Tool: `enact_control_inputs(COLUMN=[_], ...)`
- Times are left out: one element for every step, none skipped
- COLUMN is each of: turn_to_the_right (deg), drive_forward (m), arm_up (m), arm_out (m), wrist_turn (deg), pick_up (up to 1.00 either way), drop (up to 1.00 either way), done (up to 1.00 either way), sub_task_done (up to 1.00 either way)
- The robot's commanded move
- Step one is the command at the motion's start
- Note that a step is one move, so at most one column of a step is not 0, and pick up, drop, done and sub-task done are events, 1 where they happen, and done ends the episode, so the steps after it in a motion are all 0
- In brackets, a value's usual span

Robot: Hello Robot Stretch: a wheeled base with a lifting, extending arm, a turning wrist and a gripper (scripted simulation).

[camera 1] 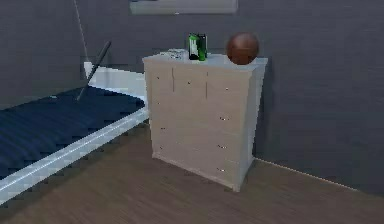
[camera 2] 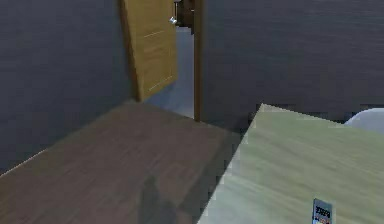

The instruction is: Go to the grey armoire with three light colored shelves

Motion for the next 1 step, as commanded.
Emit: enact_control_inputs(turn_to_the_right=[-45.0], drive_forward=[0.0], arm_up=[0.0], arm_out=[0.0], wrist_turn=[0.0], pick_up=[0.0], drop=[0.0], done=[0.0], sub_task_done=[0.0])
